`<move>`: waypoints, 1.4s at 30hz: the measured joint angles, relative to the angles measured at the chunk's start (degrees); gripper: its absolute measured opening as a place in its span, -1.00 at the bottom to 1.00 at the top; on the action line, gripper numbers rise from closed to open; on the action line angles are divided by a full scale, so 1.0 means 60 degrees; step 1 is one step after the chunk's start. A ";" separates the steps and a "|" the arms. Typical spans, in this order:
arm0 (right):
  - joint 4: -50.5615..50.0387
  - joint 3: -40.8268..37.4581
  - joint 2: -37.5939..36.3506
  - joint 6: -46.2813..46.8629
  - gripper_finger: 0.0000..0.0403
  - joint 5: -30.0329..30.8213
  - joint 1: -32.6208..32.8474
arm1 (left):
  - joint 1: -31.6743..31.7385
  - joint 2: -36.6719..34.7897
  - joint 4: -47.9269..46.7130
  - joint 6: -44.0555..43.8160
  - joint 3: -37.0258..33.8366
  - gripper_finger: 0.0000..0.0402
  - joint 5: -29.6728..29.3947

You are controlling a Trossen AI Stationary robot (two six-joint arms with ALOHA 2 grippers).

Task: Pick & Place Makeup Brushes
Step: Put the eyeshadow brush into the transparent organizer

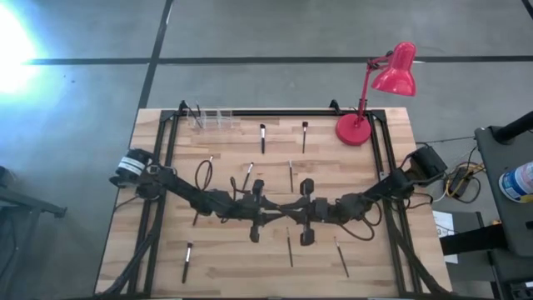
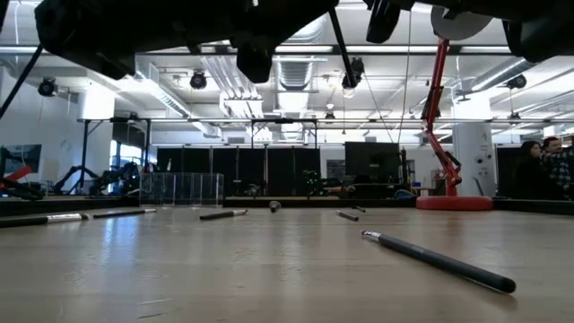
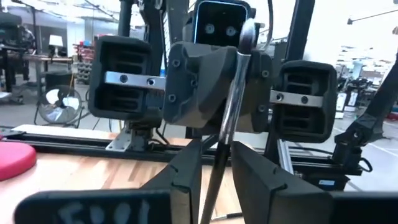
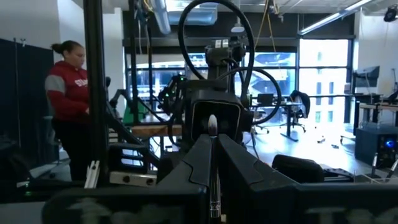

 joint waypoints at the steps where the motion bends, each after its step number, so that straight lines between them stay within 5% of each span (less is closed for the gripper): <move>1: 0.0003 0.0004 0.0000 -0.0018 -0.94 0.0003 0.0000 | 0.0000 0.0000 -0.0005 0.0049 0.0026 -0.60 0.0053; 7: 0.0004 -0.0015 0.0000 -0.0037 -0.94 0.0003 0.0000 | 0.0000 -0.0018 0.0195 0.0388 0.0044 -0.63 0.0222; 14: 0.0002 -0.0047 -0.0003 0.0136 -0.92 0.0379 0.0000 | 0.0021 -0.0172 -0.0111 0.0435 0.0043 -0.93 -0.0264; 20: -0.0356 -0.0517 -0.0574 -0.0103 -0.63 0.1618 0.0015 | 0.0224 -0.1374 -0.2156 0.0473 0.0043 -0.94 -0.1292; 27: -0.2745 -0.1462 -0.2446 -0.0120 -0.36 0.1541 -0.0085 | 0.0835 -0.2833 -0.4215 0.0451 -0.0124 -0.94 -0.2345; 32: -0.5066 -0.2058 -0.3642 0.0631 -0.51 0.0970 -0.0416 | 0.1603 -0.3444 -0.4650 0.0264 -0.0470 -0.94 -0.2391; 38: -0.5204 -0.2931 -0.4198 0.0587 -0.89 0.0272 -0.0986 | 0.3033 -0.3831 -0.5470 0.0064 -0.0671 -0.94 -0.2625; 42: -0.4983 -0.3489 -0.4389 0.0618 -0.95 0.0113 -0.1426 | 0.4154 -0.4128 -0.6210 0.0007 -0.0701 -0.94 -0.2659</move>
